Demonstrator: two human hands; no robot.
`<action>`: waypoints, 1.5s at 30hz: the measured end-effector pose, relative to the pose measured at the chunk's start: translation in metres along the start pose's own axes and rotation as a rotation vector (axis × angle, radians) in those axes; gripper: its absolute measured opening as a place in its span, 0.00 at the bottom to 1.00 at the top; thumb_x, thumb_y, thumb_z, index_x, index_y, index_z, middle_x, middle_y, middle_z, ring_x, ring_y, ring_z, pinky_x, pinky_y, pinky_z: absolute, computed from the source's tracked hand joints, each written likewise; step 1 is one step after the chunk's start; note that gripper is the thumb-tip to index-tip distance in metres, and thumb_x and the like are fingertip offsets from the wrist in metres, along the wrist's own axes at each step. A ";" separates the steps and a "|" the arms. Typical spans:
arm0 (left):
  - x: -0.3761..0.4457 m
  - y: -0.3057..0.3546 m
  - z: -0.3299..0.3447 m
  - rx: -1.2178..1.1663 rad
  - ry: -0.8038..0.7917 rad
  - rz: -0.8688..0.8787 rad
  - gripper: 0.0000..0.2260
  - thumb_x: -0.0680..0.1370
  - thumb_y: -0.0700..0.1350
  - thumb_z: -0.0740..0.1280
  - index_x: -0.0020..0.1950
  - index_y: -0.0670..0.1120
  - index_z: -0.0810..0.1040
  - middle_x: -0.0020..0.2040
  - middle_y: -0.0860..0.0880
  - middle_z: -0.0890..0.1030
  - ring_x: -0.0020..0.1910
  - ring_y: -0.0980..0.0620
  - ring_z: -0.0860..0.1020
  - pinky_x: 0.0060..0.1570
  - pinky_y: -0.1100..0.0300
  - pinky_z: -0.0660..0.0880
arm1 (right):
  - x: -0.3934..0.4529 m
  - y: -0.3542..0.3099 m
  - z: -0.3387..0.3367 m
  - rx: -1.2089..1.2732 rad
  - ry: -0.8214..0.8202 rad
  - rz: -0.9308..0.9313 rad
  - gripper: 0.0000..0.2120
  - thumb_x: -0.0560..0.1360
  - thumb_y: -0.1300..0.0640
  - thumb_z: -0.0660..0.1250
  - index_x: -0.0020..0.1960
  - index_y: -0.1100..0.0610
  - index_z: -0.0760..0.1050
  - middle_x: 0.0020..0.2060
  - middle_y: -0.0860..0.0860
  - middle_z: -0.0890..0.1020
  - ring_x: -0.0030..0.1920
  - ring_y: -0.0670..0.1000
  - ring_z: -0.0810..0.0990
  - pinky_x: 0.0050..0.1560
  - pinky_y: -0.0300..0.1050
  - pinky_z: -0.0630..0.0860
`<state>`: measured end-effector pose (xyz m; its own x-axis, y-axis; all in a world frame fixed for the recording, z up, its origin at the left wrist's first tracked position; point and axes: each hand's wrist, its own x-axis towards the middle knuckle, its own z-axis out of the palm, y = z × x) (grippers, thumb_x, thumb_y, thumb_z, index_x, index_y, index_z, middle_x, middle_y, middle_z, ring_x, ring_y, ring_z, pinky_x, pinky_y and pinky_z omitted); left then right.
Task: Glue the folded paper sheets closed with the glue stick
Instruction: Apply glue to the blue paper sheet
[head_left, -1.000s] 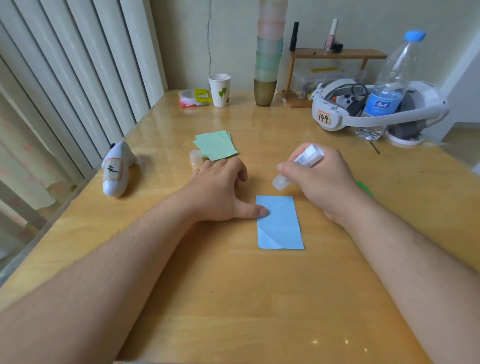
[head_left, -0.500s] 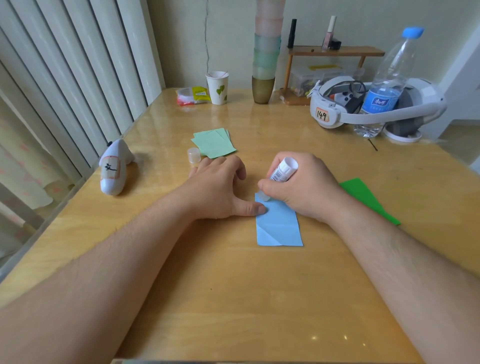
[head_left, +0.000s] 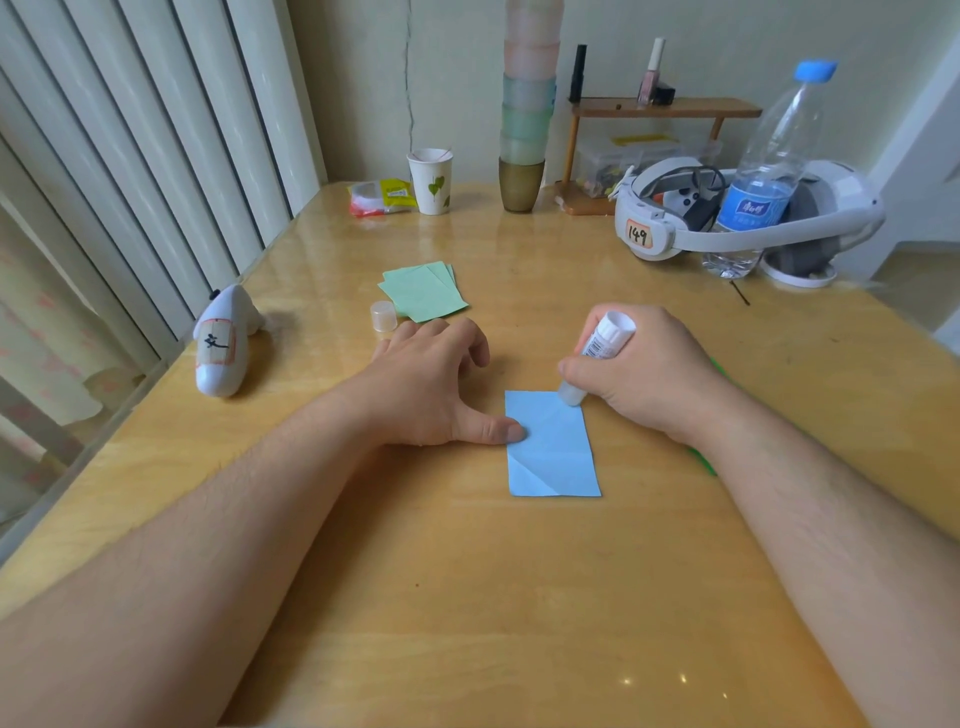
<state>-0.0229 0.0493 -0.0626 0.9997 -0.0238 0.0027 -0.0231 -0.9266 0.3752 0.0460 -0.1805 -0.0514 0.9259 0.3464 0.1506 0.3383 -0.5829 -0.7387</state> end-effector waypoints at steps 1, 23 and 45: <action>0.000 0.000 0.000 0.000 0.000 -0.001 0.34 0.59 0.77 0.72 0.56 0.61 0.68 0.55 0.59 0.72 0.59 0.49 0.67 0.63 0.51 0.68 | 0.001 0.000 0.000 0.005 0.014 0.006 0.09 0.67 0.52 0.75 0.39 0.54 0.77 0.29 0.50 0.79 0.32 0.49 0.72 0.35 0.47 0.70; 0.000 0.001 0.001 -0.002 0.028 0.010 0.32 0.61 0.75 0.75 0.55 0.60 0.69 0.54 0.59 0.72 0.58 0.49 0.67 0.59 0.53 0.66 | -0.006 -0.021 0.022 0.029 -0.075 -0.083 0.10 0.68 0.50 0.79 0.38 0.51 0.78 0.29 0.42 0.80 0.31 0.41 0.74 0.33 0.38 0.71; -0.001 -0.004 0.001 -0.038 -0.003 0.067 0.33 0.58 0.78 0.69 0.55 0.61 0.68 0.53 0.61 0.72 0.58 0.52 0.67 0.64 0.50 0.68 | 0.000 -0.001 -0.001 0.351 -0.027 -0.004 0.09 0.73 0.62 0.74 0.39 0.62 0.74 0.31 0.50 0.74 0.35 0.49 0.70 0.39 0.47 0.67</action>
<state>-0.0237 0.0528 -0.0652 0.9959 -0.0866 0.0262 -0.0897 -0.9082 0.4089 0.0456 -0.1802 -0.0501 0.9184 0.3699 0.1401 0.2590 -0.2947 -0.9198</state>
